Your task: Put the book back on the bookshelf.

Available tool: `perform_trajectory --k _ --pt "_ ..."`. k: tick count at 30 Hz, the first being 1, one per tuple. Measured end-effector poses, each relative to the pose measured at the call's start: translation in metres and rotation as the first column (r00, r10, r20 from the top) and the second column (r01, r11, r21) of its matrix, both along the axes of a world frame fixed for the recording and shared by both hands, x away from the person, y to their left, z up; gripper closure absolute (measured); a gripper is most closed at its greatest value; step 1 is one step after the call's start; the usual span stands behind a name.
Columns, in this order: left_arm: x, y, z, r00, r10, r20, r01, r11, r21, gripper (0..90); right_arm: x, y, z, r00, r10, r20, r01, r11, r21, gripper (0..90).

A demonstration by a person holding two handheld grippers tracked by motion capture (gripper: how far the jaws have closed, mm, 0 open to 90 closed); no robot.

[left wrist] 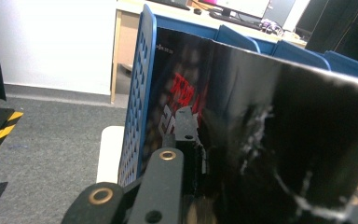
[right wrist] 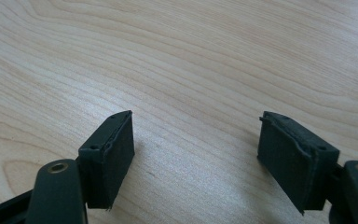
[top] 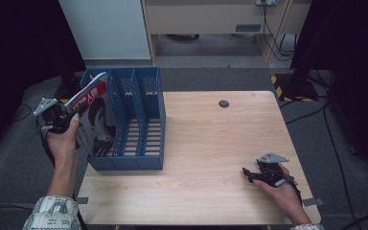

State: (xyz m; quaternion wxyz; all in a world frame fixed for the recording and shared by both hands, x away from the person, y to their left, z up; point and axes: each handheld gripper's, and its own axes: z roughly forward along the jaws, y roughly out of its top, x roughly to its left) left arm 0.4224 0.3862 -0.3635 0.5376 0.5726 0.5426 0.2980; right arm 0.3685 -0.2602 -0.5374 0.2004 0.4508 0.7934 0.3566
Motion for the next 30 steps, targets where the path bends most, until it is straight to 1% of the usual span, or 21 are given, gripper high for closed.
perform_trajectory --k 5,13,15,17,21,29,30 --pt "0.0004 0.0003 -0.0032 1.0000 -0.002 -0.005 0.002 1.0000 -0.002 83.4 0.0000 0.0001 0.0000 1.0000 -0.001 0.000 0.001 1.000 0.001 27.1" --pt "0.0003 0.0012 -0.0031 0.9999 0.000 -0.014 0.000 1.0000 -0.002 83.2 -0.0001 0.0002 0.0000 1.0000 -0.002 -0.001 0.002 1.000 0.002 27.1" --pt "0.0006 0.0017 -0.0027 0.9996 0.005 -0.027 -0.004 1.0000 0.008 83.1 -0.0001 0.0002 0.0000 1.0000 -0.002 -0.001 0.002 1.000 0.002 27.1" --pt "0.0005 0.0020 -0.0024 0.9995 0.007 -0.032 -0.007 0.9999 0.012 82.8 -0.0001 0.0002 0.0000 1.0000 -0.002 -0.001 0.002 1.000 0.002 27.1" --pt "0.0016 0.0046 -0.0003 0.9981 0.016 -0.059 -0.015 0.9997 0.020 83.0 -0.0002 0.0002 0.0000 1.0000 -0.002 -0.001 0.002 1.000 0.002 27.1" --pt "0.0035 0.0080 0.0021 0.9955 0.031 -0.089 -0.030 0.9994 0.016 82.9 -0.0002 0.0002 0.0000 1.0000 -0.001 -0.002 0.001 1.000 0.002 27.1" --pt "0.0041 0.0084 0.0033 0.9942 0.036 -0.101 -0.035 0.9993 0.015 82.9 -0.0003 0.0002 0.0001 1.0000 0.000 -0.003 0.000 1.000 0.002 27.1"
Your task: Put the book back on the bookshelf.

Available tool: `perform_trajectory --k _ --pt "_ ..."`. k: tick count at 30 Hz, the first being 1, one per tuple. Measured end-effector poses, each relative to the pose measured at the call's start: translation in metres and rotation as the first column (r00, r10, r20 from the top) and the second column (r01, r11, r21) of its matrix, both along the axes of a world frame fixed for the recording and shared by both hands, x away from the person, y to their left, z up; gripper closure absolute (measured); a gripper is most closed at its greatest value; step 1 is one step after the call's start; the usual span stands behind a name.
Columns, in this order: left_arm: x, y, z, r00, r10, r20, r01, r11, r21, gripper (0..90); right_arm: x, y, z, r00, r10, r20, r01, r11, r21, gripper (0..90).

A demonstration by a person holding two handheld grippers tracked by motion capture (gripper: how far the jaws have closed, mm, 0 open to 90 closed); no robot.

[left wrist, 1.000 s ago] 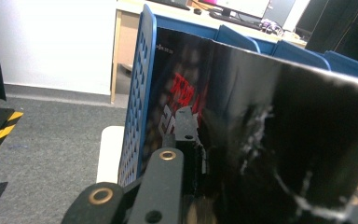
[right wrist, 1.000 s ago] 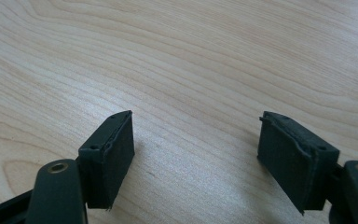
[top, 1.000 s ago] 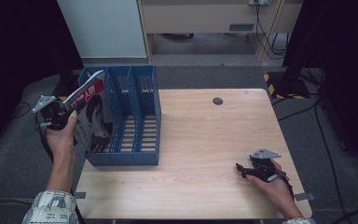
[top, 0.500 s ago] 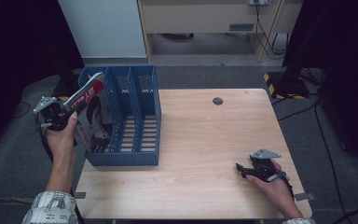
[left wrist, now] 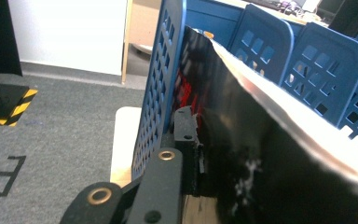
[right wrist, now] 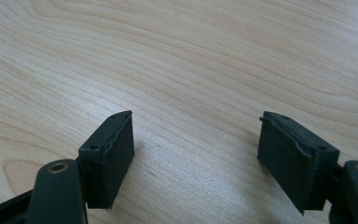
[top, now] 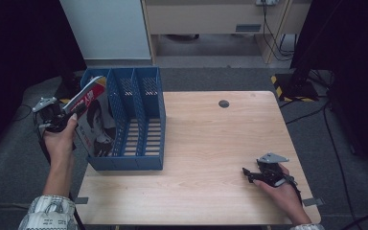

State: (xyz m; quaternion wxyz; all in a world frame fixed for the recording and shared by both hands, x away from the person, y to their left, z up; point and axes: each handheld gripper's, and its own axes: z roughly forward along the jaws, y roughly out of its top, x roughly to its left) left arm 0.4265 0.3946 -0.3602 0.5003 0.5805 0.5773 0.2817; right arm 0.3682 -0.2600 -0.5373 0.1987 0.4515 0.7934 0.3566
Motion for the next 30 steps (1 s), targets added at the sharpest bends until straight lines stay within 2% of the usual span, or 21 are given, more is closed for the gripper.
perform_trajectory --k 6,10,12,14,15,19,24,30 --pt "0.003 0.001 0.004 0.9993 0.006 -0.036 -0.006 0.9999 0.009 82.2 0.000 0.000 0.000 1.0000 0.000 0.000 0.000 1.000 0.000 27.1" --pt "0.006 0.003 0.011 0.9978 0.004 -0.066 -0.003 0.9999 0.011 79.0 0.000 0.000 0.000 1.0000 0.001 0.000 -0.001 1.000 0.000 27.1" --pt "0.007 0.003 0.013 0.9977 0.005 -0.068 -0.004 0.9999 0.012 77.0 0.000 0.000 0.000 1.0000 0.001 0.000 -0.001 1.000 0.000 27.1" --pt "0.009 0.002 0.018 0.9973 0.003 -0.073 -0.002 0.9998 0.019 75.1 0.000 0.000 0.000 1.0000 0.001 0.000 -0.001 1.000 0.000 27.1" --pt "0.010 0.001 0.023 0.9966 0.004 -0.082 -0.001 0.9992 0.040 73.8 0.000 0.000 0.000 1.0000 -0.001 -0.003 0.001 1.000 0.001 27.0" --pt "0.014 0.001 0.032 0.9960 0.001 -0.089 0.004 0.9985 0.054 69.5 0.000 0.000 0.000 1.0000 0.003 0.000 -0.003 1.000 0.000 26.9" --pt "0.019 0.004 0.039 0.9946 0.001 -0.104 0.008 0.9969 0.079 67.7 0.000 0.000 0.000 1.0000 0.005 -0.001 -0.005 1.000 0.001 26.8" --pt "0.026 0.002 0.041 0.9913 -0.003 -0.132 0.017 0.9943 0.106 67.0 0.000 0.000 0.000 1.0000 0.007 -0.002 -0.007 1.000 0.000 26.5"
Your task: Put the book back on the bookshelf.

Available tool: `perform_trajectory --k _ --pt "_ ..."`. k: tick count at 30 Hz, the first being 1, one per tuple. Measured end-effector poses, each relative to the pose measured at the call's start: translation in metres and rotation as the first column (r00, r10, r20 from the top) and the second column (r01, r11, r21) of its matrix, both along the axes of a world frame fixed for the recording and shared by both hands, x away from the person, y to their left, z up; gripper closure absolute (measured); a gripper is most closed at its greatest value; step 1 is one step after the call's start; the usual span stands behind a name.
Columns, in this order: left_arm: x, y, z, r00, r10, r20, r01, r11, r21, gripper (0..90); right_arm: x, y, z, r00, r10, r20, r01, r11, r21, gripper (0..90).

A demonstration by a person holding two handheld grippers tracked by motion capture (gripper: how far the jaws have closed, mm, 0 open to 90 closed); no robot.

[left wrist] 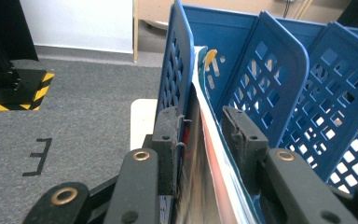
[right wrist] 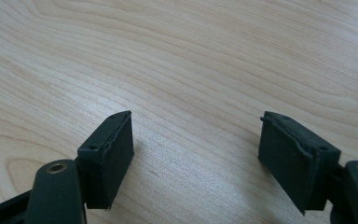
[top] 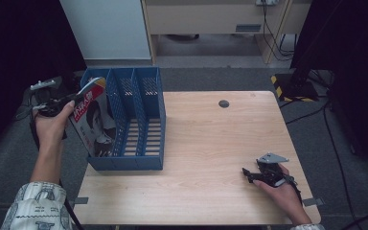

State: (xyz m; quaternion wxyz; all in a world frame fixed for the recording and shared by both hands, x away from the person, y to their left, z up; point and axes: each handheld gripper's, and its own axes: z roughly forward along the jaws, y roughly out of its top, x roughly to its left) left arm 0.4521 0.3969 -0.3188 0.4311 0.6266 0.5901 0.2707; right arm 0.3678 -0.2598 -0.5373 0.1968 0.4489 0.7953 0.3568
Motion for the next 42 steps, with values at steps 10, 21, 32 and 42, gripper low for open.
perform_trajectory --k 10,21,32,42 --pt "0.004 -0.007 -0.001 0.9993 -0.010 -0.037 0.012 0.9991 0.040 85.5 0.000 0.000 0.000 1.0000 0.000 0.000 0.000 1.000 0.001 26.5" --pt "-0.009 -0.004 0.003 0.9999 -0.009 0.014 0.008 0.9991 0.042 86.7 0.000 0.000 0.000 1.0000 0.000 0.000 0.000 1.000 0.001 26.5" --pt "-0.014 -0.008 0.009 0.9922 -0.023 0.123 0.015 0.9977 0.066 86.7 0.000 0.000 0.000 1.0000 -0.001 0.003 0.001 1.000 0.000 26.5" --pt "-0.011 -0.013 0.002 0.9842 0.005 0.177 -0.018 0.9972 0.073 86.8 0.000 0.000 0.000 1.0000 0.000 0.001 0.000 1.000 0.000 26.3"
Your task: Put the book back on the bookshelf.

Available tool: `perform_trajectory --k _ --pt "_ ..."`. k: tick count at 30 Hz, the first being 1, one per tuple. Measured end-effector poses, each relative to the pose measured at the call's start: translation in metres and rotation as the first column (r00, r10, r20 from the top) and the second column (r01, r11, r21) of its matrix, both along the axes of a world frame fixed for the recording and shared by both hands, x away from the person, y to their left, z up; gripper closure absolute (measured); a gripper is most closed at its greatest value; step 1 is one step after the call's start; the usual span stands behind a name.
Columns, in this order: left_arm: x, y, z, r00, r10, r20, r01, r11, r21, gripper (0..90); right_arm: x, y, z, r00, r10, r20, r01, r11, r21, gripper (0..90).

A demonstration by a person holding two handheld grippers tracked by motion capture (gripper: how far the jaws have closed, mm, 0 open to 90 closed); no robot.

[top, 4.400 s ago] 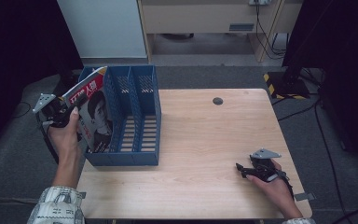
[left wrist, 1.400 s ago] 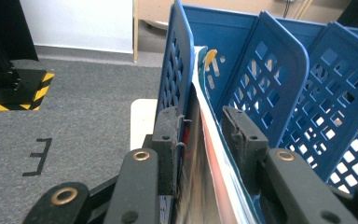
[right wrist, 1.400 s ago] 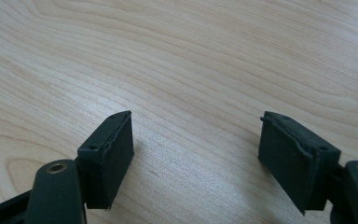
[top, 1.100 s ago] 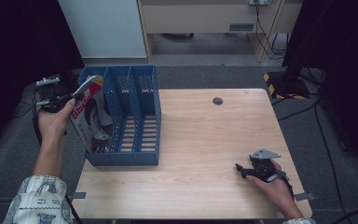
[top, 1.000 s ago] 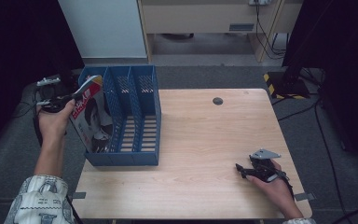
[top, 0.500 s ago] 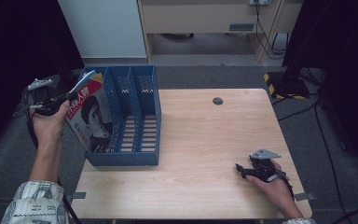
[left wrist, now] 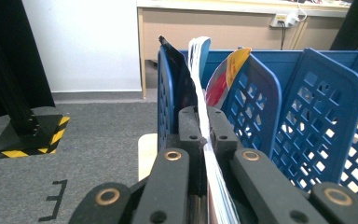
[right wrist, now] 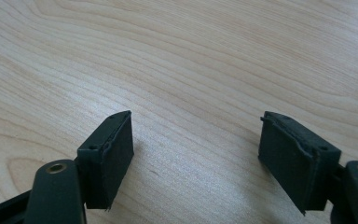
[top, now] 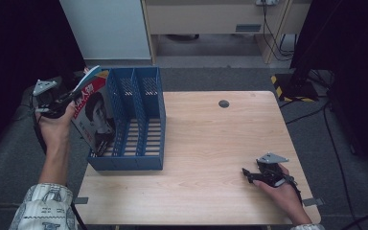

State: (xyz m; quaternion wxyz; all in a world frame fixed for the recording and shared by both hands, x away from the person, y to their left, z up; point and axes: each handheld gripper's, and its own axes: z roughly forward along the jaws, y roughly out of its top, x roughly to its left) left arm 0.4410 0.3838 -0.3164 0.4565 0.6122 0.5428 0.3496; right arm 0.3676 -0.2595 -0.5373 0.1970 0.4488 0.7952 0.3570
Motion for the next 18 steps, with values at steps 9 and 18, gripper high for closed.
perform_trajectory --k 9,18 --pt "0.0019 0.0013 -0.0079 1.0000 0.006 -0.003 -0.006 0.9999 -0.014 86.7 -0.0001 0.0002 -0.0001 1.0000 0.000 0.000 0.000 1.000 0.002 26.3" --pt "0.0026 0.0017 -0.0086 0.9999 0.013 -0.009 -0.013 0.9998 -0.018 86.7 -0.0001 0.0003 -0.0001 1.0000 0.001 0.001 -0.001 1.000 0.002 26.4"
